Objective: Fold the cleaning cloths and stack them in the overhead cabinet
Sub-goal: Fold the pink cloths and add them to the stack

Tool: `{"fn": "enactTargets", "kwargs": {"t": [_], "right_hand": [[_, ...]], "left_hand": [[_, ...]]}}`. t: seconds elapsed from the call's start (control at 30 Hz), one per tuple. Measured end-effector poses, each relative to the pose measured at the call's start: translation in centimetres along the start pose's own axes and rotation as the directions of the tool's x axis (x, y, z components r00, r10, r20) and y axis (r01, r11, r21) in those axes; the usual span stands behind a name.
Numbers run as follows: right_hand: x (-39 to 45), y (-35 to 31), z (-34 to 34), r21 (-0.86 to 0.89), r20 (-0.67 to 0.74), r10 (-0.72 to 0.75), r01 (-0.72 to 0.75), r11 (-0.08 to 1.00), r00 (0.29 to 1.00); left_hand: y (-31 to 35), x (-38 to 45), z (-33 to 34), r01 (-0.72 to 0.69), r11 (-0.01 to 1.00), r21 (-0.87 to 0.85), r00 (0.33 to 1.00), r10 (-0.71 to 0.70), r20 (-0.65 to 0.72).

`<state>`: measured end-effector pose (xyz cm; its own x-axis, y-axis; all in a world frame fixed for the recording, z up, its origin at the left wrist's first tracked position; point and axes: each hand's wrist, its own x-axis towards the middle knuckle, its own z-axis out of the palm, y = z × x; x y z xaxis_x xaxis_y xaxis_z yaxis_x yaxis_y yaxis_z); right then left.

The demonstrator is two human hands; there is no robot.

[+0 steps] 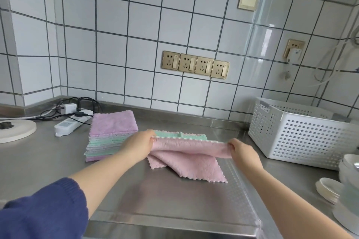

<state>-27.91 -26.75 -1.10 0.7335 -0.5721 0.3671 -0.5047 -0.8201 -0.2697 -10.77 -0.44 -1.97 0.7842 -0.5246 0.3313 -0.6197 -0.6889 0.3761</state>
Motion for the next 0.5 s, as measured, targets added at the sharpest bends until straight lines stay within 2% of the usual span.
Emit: {"fn": "enactTargets", "kwargs": {"t": [0.07,0.13,0.2,0.33,0.5], "right_hand": [[0.7,-1.0,-1.6,0.095,-0.100,-0.006,0.015,0.995,0.995],[1.1,-1.7,-3.1,0.156,-0.196,-0.029,0.060,0.986,0.980],[0.9,-2.0,-4.3,0.216,-0.234,-0.040,0.092,0.972,0.971],[-0.7,-1.7,-5.2,0.304,-0.186,-0.049,0.105,0.947,0.981],[-3.2,-2.0,-6.9,0.411,-0.193,-0.021,0.100,0.906,0.981]], "left_hand": [[0.9,0.8,-1.4,0.025,0.983,-0.183,0.995,-0.042,-0.089],[1.6,1.3,-2.6,-0.005,0.957,-0.290,0.988,-0.039,-0.147],[2.0,1.3,-3.6,-0.042,0.951,-0.305,0.984,-0.015,-0.180],[1.5,0.3,-4.2,-0.072,0.958,-0.276,0.982,0.019,-0.190],[2.0,-2.0,-6.1,-0.131,0.956,-0.263,0.973,0.072,-0.221]]}}
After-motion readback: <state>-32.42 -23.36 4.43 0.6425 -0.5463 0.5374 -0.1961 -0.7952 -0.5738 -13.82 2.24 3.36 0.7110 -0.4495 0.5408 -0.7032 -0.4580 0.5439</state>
